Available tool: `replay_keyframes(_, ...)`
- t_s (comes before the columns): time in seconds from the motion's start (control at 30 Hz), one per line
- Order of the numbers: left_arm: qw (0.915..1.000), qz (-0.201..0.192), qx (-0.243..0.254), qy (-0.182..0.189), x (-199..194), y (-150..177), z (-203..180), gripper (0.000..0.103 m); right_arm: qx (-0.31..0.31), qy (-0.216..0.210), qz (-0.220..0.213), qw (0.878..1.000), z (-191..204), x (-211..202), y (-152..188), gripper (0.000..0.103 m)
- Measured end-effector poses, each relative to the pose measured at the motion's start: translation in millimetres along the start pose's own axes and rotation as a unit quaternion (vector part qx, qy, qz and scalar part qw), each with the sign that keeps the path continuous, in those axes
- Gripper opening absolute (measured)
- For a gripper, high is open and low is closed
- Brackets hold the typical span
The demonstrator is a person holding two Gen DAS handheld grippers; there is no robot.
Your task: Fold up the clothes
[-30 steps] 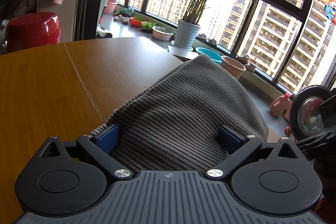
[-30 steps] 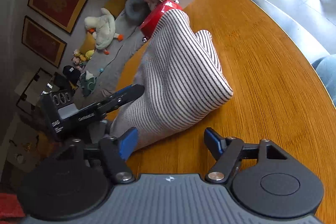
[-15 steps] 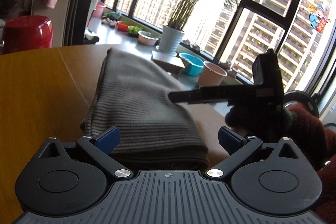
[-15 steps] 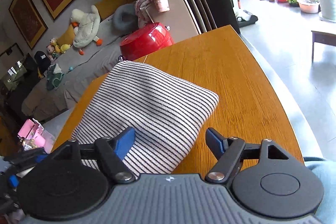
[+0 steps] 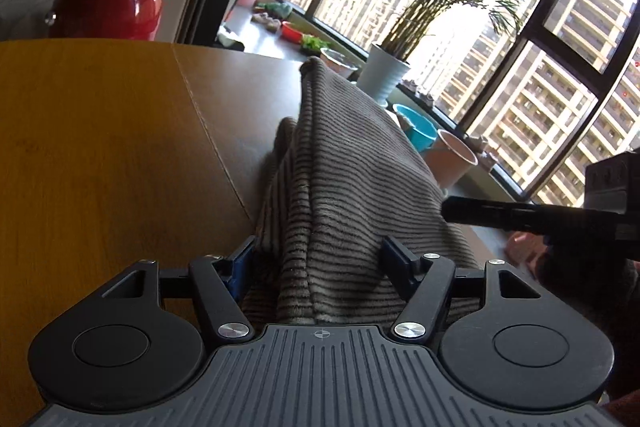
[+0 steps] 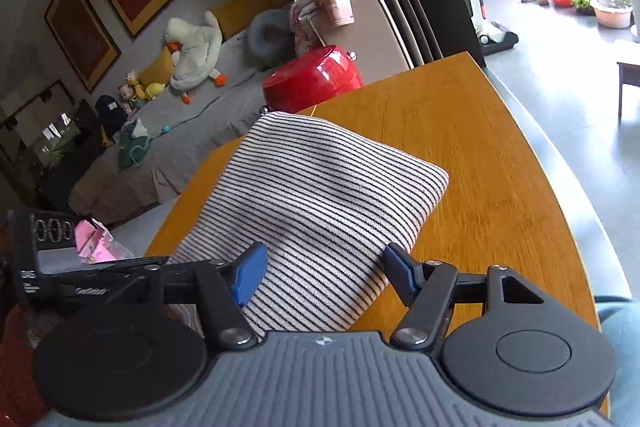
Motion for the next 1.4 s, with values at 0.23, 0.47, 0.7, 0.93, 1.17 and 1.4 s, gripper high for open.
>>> replay_keyframes(0.23, 0.9950, 0.030, 0.052, 0.080, 3, 36, -66, 0.086, -0.065, 0.046, 0.013, 0.997, -12, 35, -23, 0.064)
replay_keyframes(0.47, 0.9990, -0.034, 0.019, 0.023, -24, 7, -29, 0.068, -0.249, 0.041, -0.046, 0.967, 53, -8, -38, 0.045)
replay_keyframes(0.7, 0.9988, -0.037, 0.028, 0.017, -18, 7, -34, 0.050, -0.291, -0.029, -0.018, 0.956, 121, 14, -34, 0.051)
replay_keyframes(0.93, 0.9987, -0.032, 0.030, 0.028, -16, 10, -36, 0.051, -0.294, -0.025, 0.024, 0.955, 124, 55, -16, 0.017)
replay_keyframes(1.17, 0.9985, -0.026, 0.021, 0.044, -11, 16, -35, 0.051, -0.175, -0.060, 0.028, 0.982, 114, 67, -46, 0.009)
replay_keyframes(1.4, 0.9991, -0.025, 0.013, 0.032, -23, 19, -21, 0.063, -0.124, -0.066, 0.071, 0.987, 94, 85, -14, 0.008)
Point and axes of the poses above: each gripper's, at about its wrist camera, not at the fingertips, and x roughly the way its jaws point, z to its left, y to its underside, the point moved 7 cm from there along x, roughly the way its jaws point, and after that the axes turned 11 degrees about -z, right-handed, at the moved point
